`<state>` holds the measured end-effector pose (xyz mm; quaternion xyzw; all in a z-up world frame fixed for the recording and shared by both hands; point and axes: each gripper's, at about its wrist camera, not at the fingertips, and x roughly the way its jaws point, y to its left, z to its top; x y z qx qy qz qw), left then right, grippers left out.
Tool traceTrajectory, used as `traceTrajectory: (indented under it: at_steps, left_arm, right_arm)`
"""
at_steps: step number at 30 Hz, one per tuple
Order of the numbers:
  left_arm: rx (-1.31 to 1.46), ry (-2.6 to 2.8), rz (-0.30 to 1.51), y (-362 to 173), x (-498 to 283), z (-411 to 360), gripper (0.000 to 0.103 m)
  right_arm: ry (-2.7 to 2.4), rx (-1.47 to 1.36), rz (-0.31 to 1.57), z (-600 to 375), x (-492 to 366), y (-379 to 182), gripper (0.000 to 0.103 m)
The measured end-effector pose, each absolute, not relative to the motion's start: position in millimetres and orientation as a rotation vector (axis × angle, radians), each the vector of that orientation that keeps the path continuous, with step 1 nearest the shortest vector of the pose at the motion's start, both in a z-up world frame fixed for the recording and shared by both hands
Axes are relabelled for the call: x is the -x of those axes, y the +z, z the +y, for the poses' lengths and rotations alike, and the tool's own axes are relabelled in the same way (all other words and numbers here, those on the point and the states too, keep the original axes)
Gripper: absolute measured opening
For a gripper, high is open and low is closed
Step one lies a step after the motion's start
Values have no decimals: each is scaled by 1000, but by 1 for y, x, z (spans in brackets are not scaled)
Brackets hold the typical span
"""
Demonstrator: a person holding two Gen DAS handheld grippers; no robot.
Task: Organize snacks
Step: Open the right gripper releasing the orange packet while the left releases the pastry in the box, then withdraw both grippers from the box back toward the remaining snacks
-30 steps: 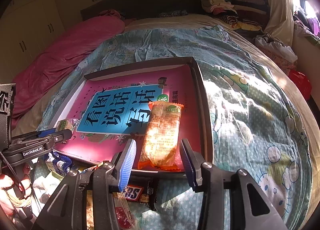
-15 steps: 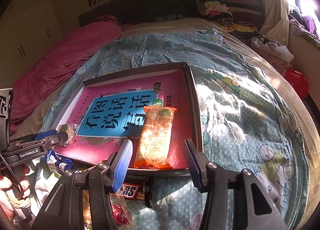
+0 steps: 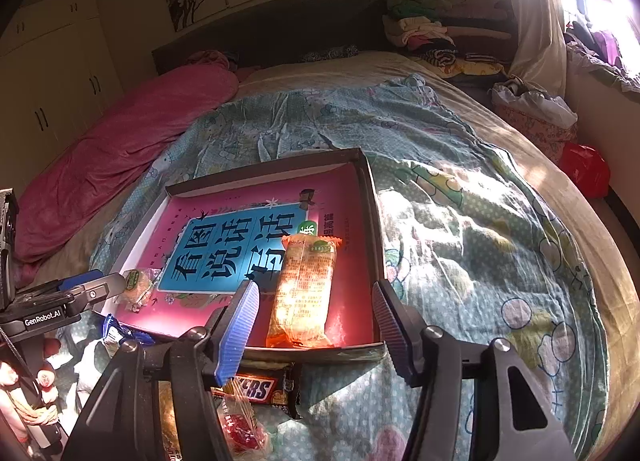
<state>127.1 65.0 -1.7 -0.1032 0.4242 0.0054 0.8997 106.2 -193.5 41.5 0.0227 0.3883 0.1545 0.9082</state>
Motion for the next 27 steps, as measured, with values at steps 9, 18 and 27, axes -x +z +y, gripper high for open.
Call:
traceTrajectory:
  at_steps: [9,18,27]
  left_arm:
    - [221,-17,849,10,-114,65,76]
    - [186,-59,831,19,-99,53,76]
    - [160,-85,843,19,-88,42,76]
  right_arm:
    - [347,-55,764,-193,-96,51,62]
    - [375,-52,745,-189,-83,58,64]
    - [398,-42,732,-185,-74,64,65]
